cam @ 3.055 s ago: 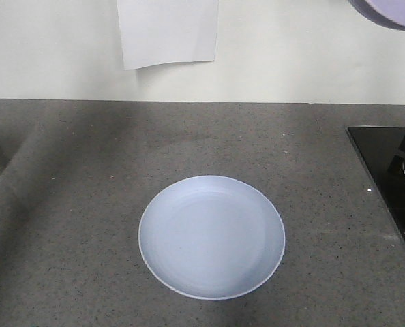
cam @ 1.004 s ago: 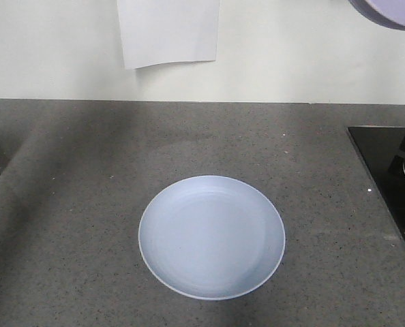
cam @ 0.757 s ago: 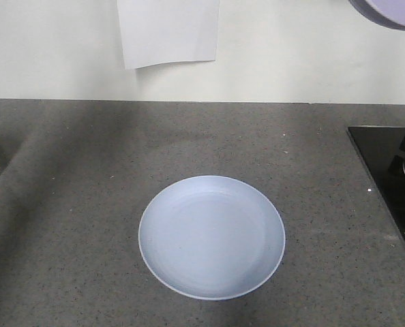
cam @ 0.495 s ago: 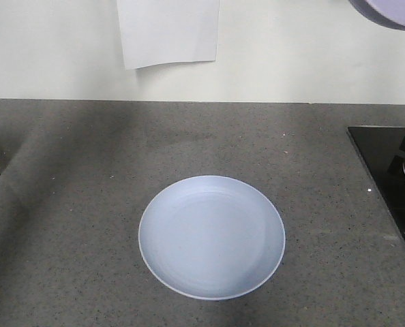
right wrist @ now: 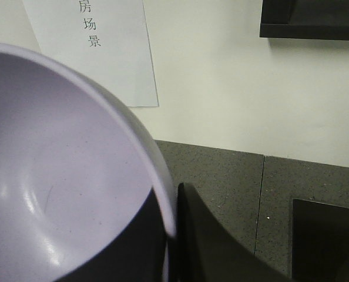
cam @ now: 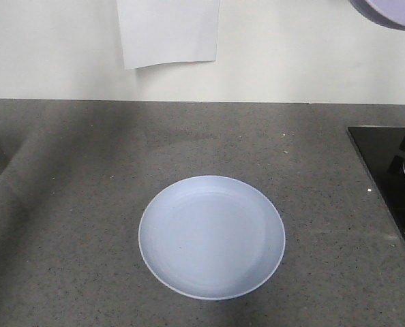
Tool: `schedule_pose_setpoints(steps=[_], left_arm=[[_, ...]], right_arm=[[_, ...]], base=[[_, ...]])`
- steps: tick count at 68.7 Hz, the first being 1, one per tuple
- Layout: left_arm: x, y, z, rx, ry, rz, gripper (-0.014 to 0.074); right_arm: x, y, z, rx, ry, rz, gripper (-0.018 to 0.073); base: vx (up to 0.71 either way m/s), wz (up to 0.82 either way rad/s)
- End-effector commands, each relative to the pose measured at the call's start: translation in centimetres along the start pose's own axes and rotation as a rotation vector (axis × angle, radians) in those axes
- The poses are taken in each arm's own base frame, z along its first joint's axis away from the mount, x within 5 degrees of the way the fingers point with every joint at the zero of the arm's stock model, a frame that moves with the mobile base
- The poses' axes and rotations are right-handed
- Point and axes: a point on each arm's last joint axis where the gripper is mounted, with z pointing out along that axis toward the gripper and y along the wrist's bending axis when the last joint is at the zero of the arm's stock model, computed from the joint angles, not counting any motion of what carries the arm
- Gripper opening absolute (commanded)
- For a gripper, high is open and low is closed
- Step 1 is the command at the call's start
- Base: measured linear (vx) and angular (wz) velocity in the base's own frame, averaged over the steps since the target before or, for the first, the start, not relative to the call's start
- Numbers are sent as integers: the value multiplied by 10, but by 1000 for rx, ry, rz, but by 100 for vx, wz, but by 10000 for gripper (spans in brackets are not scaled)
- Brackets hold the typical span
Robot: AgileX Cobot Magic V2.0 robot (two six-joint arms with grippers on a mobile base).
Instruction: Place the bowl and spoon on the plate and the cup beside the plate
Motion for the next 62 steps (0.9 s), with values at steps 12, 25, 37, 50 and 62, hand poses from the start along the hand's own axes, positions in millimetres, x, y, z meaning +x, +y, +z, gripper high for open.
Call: schedule_pose_setpoints(steps=[12, 25, 37, 50, 62], left_arm=[[-11, -8, -14, 22, -107, 1, -6], [-11, -8, -14, 22, -107, 1, -6], [-11, -8, -14, 22, -107, 1, -6], [-11, -8, -14, 22, -107, 1, -6], [-11, -8, -14, 22, -107, 1, -6]], right_arm=[[-12, 3, -15, 4, -115, -1, -10], [-12, 3, -15, 4, -115, -1, -10], [-12, 3, -15, 4, -115, -1, -10], [-12, 3, -15, 4, -115, -1, -10], [-12, 3, -15, 4, -115, -1, -10]], base=[[0, 0], [0, 0], [0, 0], [0, 0], [0, 0]])
